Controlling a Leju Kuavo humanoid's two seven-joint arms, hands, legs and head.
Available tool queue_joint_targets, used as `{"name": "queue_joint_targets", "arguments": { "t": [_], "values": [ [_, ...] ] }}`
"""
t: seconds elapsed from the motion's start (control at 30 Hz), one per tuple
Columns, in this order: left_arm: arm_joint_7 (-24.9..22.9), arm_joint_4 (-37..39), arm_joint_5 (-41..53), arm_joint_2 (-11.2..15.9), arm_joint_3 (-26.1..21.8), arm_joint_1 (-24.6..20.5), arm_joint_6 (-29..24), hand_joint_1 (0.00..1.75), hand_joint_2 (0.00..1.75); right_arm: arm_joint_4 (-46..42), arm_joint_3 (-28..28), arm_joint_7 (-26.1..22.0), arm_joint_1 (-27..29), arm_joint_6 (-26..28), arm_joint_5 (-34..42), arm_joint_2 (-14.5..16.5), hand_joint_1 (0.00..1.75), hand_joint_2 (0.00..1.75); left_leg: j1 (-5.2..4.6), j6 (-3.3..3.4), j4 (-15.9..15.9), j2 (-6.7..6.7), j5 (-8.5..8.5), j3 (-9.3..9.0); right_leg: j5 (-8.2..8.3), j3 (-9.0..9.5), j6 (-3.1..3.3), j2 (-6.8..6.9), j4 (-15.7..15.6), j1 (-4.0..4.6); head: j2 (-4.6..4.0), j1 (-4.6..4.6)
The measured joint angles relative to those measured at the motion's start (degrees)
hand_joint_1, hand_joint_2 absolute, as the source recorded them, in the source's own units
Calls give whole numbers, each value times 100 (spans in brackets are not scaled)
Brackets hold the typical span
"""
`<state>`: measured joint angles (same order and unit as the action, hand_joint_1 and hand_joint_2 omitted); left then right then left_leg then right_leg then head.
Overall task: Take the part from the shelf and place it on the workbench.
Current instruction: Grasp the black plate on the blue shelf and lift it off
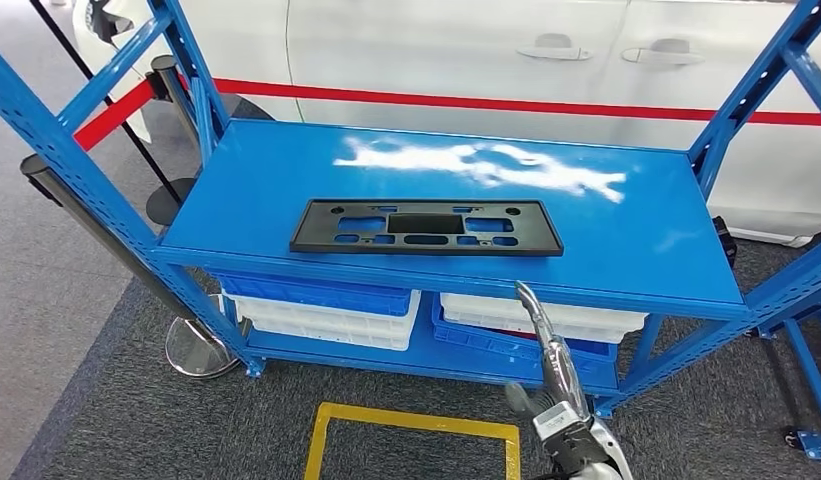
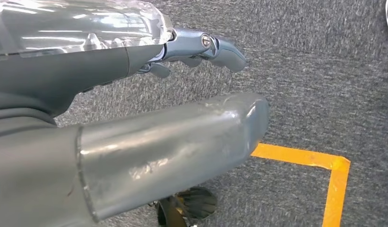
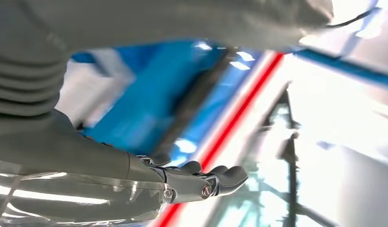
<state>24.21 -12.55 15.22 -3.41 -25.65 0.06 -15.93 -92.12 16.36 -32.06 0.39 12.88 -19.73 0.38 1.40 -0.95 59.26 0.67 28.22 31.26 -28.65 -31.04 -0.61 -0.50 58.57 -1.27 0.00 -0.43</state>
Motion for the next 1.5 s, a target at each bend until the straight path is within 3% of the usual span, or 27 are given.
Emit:
{"name": "queue_joint_targets", "arguments": {
  "t": [0.13,0.2,0.27,0.33,0.37,0.4,0.47,0.5,0.53,0.67,0.73,0.8,0.83,0.87,0.9,0.97,1.03,1.1,1.2,1.23,1.33,1.37,1.4,1.43,1.5],
  "values": [
    [0,5,107,36,3,-3,75,0,0,-561,593,122,-209,-100,132,-48,0,0,-1,94,-76,-4,-47,-23,31,23,-65,6,-61,-21,0,2],
    [-1,7,152,34,4,-5,104,0,0,-694,808,291,-303,-211,306,-93,0,87,29,167,-224,-20,-130,-93,-66,-34,-93,23,65,-12,0,22],
    [-4,14,203,31,5,-4,137,0,0,-735,1006,522,-388,-349,515,-162,0,175,33,206,-295,-37,-170,-120,-370,-339,-104,35,645,-8,-1,40],
    [-14,27,252,31,5,-2,169,0,0,-737,1214,801,-441,-483,682,-240,0,175,26,210,-288,-40,-165,-114,-582,-714,-125,36,1305,-15,-1,43],
    [-22,34,278,31,5,0,183,0,0,-732,1309,946,-460,-525,718,-285,0,175,28,203,-278,-36,-154,-117,-528,-794,-136,37,1401,-22,-1,43],
    [-31,40,306,30,5,4,200,0,0,-728,1396,1105,-484,-550,723,-326,0,175,34,187,-262,-31,-136,-125,-364,-767,-143,39,1279,-31,-1,44],
    [-44,44,359,28,5,10,234,0,0,-719,1528,1407,-538,-494,565,-382,0,175,44,124,-209,-21,-74,-140,52,-483,-147,45,604,-54,0,46],
    [-48,44,380,28,5,9,249,0,0,-718,1577,1543,-559,-416,394,-395,0,175,34,81,-165,-17,-37,-133,170,-354,-131,43,302,-50,0,50],
    [-50,44,397,28,5,7,259,0,0,-717,1616,1658,-569,-314,181,-403,0,175,21,37,-135,-16,-10,-121,211,-282,-106,40,123,-42,0,50],
    [-55,46,468,23,7,10,277,0,0,-711,1692,1968,-561,417,-1358,-406,0,175,36,-92,-94,-25,57,-100,176,-280,57,20,67,-18,0,33],
    [-49,46,550,22,10,8,278,0,0,-704,1722,2181,-556,1045,-2887,-375,0,175,48,-123,273,-34,285,52,175,-260,130,33,45,-23,0,11],
    [-40,46,613,25,21,9,283,0,0,-675,1760,2410,-533,1549,-4333,-346,0,175,41,-130,1041,-35,632,435,157,-250,172,49,46,2,0,-13],
    [-38,46,630,26,29,14,286,0,0,-653,1775,2486,-511,1686,-4787,-337,0,175,37,-128,1383,-35,735,619,150,-243,183,52,47,18,0,-19],
    [-37,46,640,26,37,21,291,0,0,-630,1787,2541,-488,1766,-5080,-331,0,175,34,-118,1555,-35,729,727,142,-233,192,52,48,34,0,-20],
    [-37,46,651,26,45,28,294,0,0,-611,1793,2577,-470,1807,-5241,-325,0,175,30,-98,1497,-35,605,727,133,-217,198,50,49,47,0,-21],
    [-36,46,694,33,61,34,302,0,0,-565,1817,2628,-464,1915,-5482,-307,0,175,14,-36,804,-36,161,450,113,-173,191,42,50,62,0,-21],
    [-33,46,738,43,84,25,313,0,0,-494,1881,2644,-484,2042,-5632,-266,0,175,-28,22,160,-35,-91,185,95,-159,150,34,57,82,0,-21],
    [-32,46,763,47,105,16,331,0,0,-415,1969,2620,-501,2106,-5618,-204,0,175,-67,59,5,-30,-99,132,100,-171,91,29,49,85,0,-20],
    [-42,46,780,52,118,21,397,0,0,-291,2128,2479,-585,2019,-5290,-130,0,175,-41,161,-75,-34,-163,112,27,-208,-5,33,128,69,-1,-9],
    [-51,46,776,52,119,19,429,0,0,-237,2191,2419,-634,1931,-5101,-113,0,175,-28,198,-106,-40,-185,103,-98,-294,-31,35,315,67,-1,1],
    [-76,46,731,54,116,11,550,0,0,-28,2369,2315,-735,1658,-4626,-52,0,175,-36,241,-118,-46,-197,111,-583,-805,-76,38,1356,54,0,24],
    [-81,46,710,57,111,12,605,0,0,46,2417,2304,-755,1604,-4540,-26,0,175,-40,244,-115,-44,-195,110,-609,-916,-82,39,1564,53,0,24],
    [-88,46,691,61,104,13,660,0,0,113,2458,2295,-781,1567,-4482,1,0,175,-44,244,-113,-40,-193,105,-522,-925,-79,39,1559,53,0,24],
    [-95,46,678,65,97,13,708,0,0,170,2492,2290,-815,1544,-4442,27,0,175,-48,240,-108,-35,-188,96,-338,-820,-63,39,1326,54,0,24],
    [-103,46,669,67,86,9,758,0,0,250,2538,2286,-896,1523,-4406,77,0,175,-66,217,-96,-23,-170,80,44,-443,8,41,546,75,0,26]
  ]
}}
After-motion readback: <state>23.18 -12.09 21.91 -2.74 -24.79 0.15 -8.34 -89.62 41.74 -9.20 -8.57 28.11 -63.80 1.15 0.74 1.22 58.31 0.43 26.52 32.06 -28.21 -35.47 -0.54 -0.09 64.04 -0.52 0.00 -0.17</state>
